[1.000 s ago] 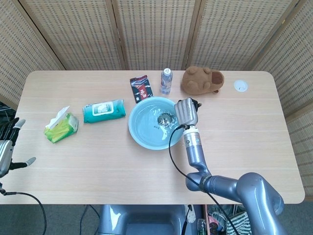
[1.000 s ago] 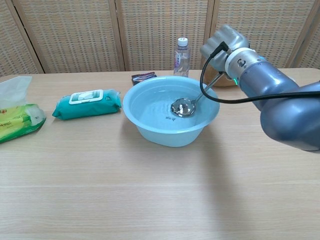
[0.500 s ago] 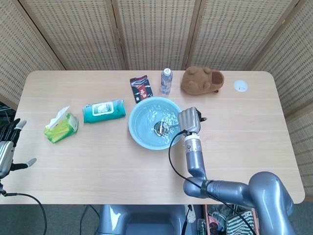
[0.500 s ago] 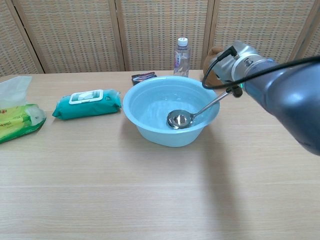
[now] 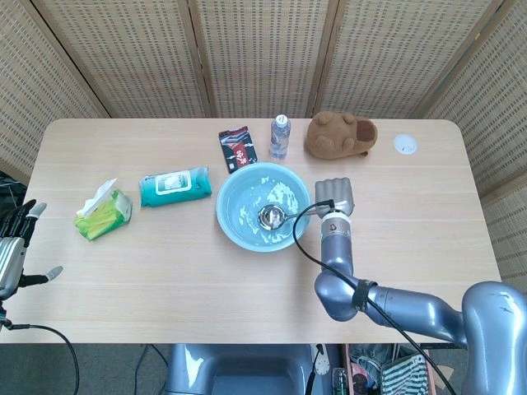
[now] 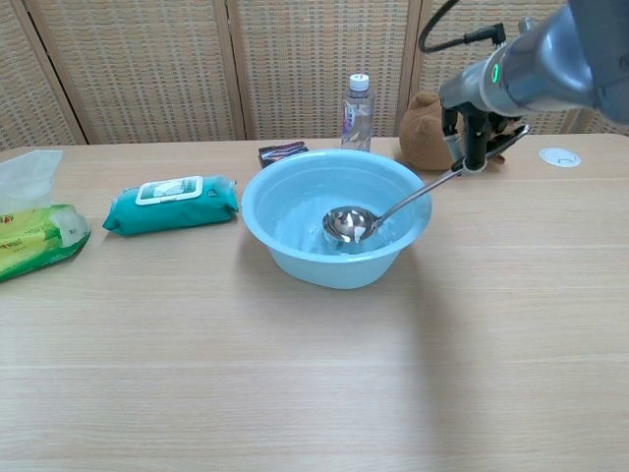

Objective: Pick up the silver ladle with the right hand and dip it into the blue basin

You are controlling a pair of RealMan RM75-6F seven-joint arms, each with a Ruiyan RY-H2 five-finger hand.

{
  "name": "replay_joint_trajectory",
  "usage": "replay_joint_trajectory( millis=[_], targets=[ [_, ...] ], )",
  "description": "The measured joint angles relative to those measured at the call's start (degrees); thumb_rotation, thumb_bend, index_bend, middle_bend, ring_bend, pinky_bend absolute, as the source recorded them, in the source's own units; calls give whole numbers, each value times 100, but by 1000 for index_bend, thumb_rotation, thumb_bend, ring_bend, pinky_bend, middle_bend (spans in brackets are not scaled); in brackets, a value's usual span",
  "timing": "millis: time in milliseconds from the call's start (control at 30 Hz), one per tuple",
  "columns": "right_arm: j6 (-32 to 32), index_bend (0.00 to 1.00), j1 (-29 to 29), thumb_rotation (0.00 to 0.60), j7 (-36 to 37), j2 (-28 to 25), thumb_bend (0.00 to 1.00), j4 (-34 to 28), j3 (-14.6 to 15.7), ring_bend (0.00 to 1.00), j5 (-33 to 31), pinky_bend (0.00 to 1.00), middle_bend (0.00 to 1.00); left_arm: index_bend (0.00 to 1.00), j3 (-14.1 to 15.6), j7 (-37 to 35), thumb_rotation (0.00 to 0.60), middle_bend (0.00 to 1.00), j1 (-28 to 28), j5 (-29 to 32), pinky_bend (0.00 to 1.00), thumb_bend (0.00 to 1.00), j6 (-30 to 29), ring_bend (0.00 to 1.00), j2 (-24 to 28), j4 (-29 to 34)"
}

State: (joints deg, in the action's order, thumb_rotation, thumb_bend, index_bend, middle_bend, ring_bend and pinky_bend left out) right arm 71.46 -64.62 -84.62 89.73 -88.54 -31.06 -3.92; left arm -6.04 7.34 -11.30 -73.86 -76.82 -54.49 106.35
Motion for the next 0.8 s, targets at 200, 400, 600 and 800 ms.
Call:
replay_joint_trajectory(
  millis=[200, 400, 600, 800],
  targets=[
    [-32, 708, -187, 600, 116, -267, 784, -195, -227, 927, -478, 1000, 998, 0, -2, 1, 600, 0, -15, 41, 0, 0, 33, 0, 3, -3],
    [45, 708, -410, 600, 161, -489, 784, -288, -354, 927, -829, 1000, 998, 0, -7, -16, 600, 0, -30, 76, 0, 0, 63, 0, 11, -13],
    [213, 708, -596, 600, 153, -671, 784, -335, -379, 927, -1048, 1000, 998, 0, -13, -28, 600, 0, -49, 110, 0, 0, 99, 0, 15, -22],
    [335, 708, -719, 600, 151, -823, 784, -434, -432, 927, -1227, 1000, 998, 0, -14, -6, 600, 0, -65, 137, 0, 0, 122, 0, 10, -22]
  ],
)
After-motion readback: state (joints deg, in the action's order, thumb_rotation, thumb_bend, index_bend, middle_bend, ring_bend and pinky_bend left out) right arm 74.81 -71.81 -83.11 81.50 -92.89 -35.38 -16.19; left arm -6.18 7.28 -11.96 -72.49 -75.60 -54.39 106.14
